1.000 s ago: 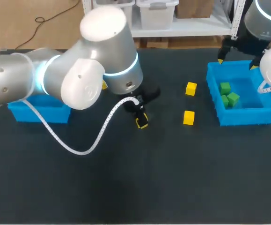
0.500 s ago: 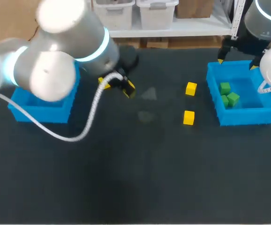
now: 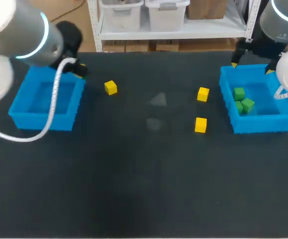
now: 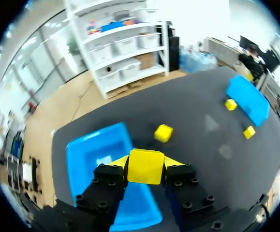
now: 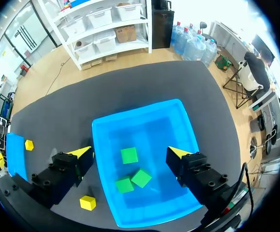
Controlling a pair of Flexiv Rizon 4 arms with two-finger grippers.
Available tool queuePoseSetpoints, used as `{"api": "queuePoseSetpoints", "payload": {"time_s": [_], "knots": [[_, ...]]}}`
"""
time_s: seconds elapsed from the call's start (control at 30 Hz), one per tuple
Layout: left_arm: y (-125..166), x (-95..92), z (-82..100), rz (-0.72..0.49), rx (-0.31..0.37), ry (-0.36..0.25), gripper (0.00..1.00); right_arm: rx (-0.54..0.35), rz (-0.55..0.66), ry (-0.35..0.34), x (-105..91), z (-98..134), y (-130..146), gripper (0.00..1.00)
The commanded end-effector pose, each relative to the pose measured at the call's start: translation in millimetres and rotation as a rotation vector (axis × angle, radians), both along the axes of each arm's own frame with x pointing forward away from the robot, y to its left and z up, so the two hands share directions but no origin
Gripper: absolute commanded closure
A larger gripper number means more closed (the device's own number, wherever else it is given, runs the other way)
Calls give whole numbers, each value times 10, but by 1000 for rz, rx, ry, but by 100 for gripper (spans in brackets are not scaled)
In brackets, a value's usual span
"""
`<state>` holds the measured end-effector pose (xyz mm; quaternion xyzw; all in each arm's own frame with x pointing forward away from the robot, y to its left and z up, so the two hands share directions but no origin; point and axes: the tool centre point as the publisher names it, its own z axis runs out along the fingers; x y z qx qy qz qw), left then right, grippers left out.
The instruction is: Put the green cubes in the right bin and the yellow cubes in the left bin.
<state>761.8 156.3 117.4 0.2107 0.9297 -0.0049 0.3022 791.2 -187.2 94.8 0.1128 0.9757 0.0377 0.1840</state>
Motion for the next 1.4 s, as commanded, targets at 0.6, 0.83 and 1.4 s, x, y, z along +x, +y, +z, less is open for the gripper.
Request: {"api": "queuePoseSetpoints", "payload": {"time_s": [0.6,0.83,1.4], "knots": [[441,-111,-173,277,158,-72,0,-2,-3,-8,-31,1,-3,0],[-281,18,-69,10,53,16,0,-2,-3,-8,-31,1,-3,0],[-939,502,20,-265,220,305,0,-2,-3,-8,-31,1,-3,0]]}}
